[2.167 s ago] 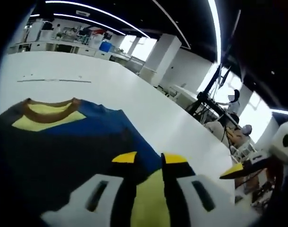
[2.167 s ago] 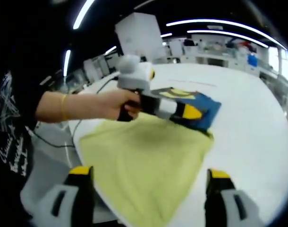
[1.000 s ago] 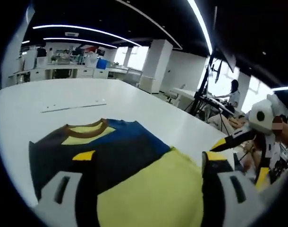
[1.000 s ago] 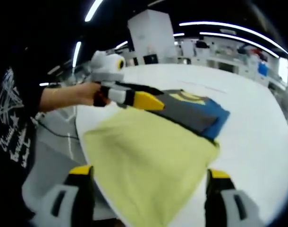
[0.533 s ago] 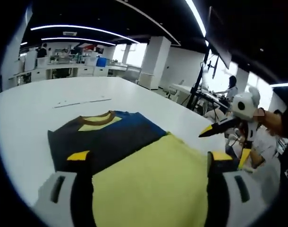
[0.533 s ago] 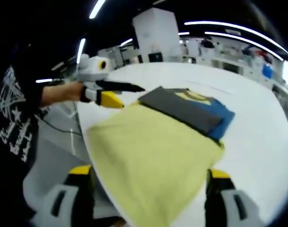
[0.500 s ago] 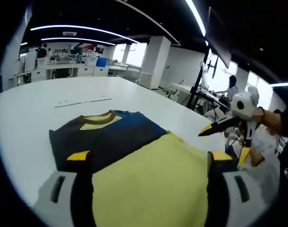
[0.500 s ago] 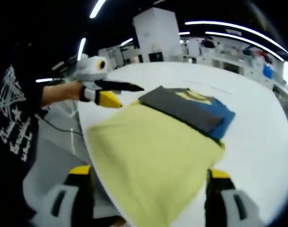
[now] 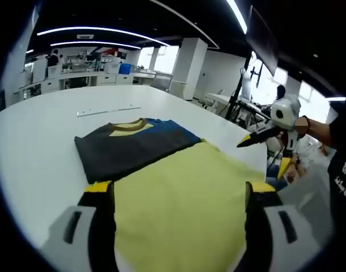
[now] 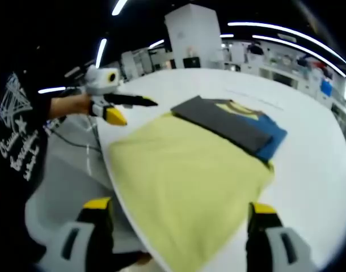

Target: Fold the garment on the visible template until the final outline fits inside the template.

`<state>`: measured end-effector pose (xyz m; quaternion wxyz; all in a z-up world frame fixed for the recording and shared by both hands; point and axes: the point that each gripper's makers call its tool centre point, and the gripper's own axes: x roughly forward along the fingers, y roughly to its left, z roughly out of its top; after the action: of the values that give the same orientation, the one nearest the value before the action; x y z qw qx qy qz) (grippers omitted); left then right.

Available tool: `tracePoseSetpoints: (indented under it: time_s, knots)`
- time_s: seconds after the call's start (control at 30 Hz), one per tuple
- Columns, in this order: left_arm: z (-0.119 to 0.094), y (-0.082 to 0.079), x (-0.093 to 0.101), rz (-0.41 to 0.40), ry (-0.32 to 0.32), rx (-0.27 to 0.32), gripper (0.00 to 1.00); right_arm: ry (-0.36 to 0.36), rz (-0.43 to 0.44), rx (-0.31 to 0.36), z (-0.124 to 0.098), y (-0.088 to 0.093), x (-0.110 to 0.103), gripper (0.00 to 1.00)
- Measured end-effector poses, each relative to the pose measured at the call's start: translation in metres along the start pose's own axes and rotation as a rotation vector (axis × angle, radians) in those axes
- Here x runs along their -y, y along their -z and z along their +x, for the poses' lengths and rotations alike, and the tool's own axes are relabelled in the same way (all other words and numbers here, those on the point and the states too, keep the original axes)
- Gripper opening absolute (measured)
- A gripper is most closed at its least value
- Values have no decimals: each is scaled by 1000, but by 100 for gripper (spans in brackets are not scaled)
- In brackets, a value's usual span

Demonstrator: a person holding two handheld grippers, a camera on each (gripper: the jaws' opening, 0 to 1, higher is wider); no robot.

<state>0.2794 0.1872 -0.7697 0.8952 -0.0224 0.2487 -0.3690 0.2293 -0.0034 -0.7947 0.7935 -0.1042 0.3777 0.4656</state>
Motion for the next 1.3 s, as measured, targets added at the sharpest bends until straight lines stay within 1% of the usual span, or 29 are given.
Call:
tracePoseSetpoints:
  time_s: [0.1,0.23,0.33,0.4,0.43,0.6,0.77,0.93,1.0,1.03,1.1,1.2,1.3]
  knots:
    - [-8,10,1,3,3,-21,85,4,-6,-14,0,6,1,99]
    - [-14,15,9,21,6,-28,84,5,-24,-34,-1,15,1,99]
    - [-21,22,9,30,13,-45,82,-1,-33,-38,-1,20,1,93]
    - [-24,27,13,56,20,-57,82,-1,-38,-47,0,24,1,93]
    - [-25,29,14,56,23,-65,80,-1,-43,-49,0,25,1,92]
    - [-31,49,15,77,45,-109,75,-8,-61,-46,2,29,0,86]
    - [-38,68,17,100,62,-156,69,-12,-76,-74,3,42,-1,82]
    - [-42,79,20,108,70,-184,66,-8,-87,-87,4,48,-1,79]
    - [-43,85,22,127,76,-202,64,-3,-94,-89,4,48,-1,77]
    - [-43,87,22,138,78,-214,63,1,-104,-88,4,48,-1,77]
    - [-43,92,23,134,84,-222,62,13,-144,-106,5,51,-1,77]
    - [-44,99,21,140,85,-246,59,17,-173,-106,5,50,-2,73]
    - [-45,101,20,137,83,-254,59,27,-198,-122,5,54,1,70]
